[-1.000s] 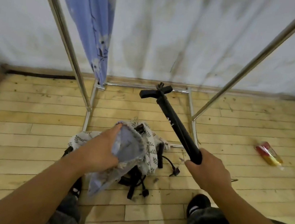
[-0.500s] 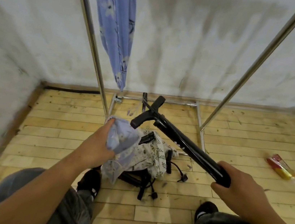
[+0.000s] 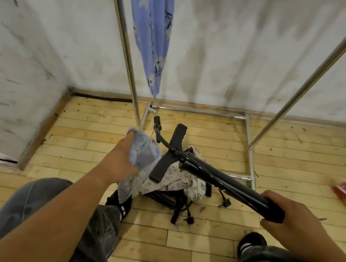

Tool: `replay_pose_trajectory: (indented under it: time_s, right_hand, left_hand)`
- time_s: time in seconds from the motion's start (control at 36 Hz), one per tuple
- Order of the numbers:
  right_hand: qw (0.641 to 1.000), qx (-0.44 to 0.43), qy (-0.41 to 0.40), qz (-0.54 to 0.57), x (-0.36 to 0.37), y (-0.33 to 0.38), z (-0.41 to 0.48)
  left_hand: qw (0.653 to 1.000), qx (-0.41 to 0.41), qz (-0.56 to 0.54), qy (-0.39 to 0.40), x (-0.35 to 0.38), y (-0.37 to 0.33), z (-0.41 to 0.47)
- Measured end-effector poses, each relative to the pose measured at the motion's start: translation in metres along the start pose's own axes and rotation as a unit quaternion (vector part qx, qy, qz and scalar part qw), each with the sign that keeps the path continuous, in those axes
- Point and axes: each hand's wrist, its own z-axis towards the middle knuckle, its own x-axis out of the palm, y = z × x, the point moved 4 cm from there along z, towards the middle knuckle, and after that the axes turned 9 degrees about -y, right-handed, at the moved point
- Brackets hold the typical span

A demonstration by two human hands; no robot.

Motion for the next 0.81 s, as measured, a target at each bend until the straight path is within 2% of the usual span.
replay_pose_trajectory:
  time_s: [0.11,0.25,0.56,0.81]
  right_hand:
    - [0.999,-0.03,0.015,-0.013,0.001,0.005,0.002]
    - [0.997,-0.049,0.025,-0.054,0.005,0.004,0.006]
    - [0.997,-0.033,0.049,-0.053,0.018,0.001,0.018]
    - [0.994,-0.047,0.068,-0.071,0.026,0.003,0.022]
  left_hand:
    - [1.0,0.015,-0.019,0.007,0.017,0.047,0.029]
    - [1.0,0.002,0.01,-0.021,-0.003,-0.005,-0.003]
    - [0.994,0.099,0.03,-0.032,-0.002,-0.021,-0.014]
    - [0.986,0.143,0.076,-0.035,0.005,-0.031,-0.015]
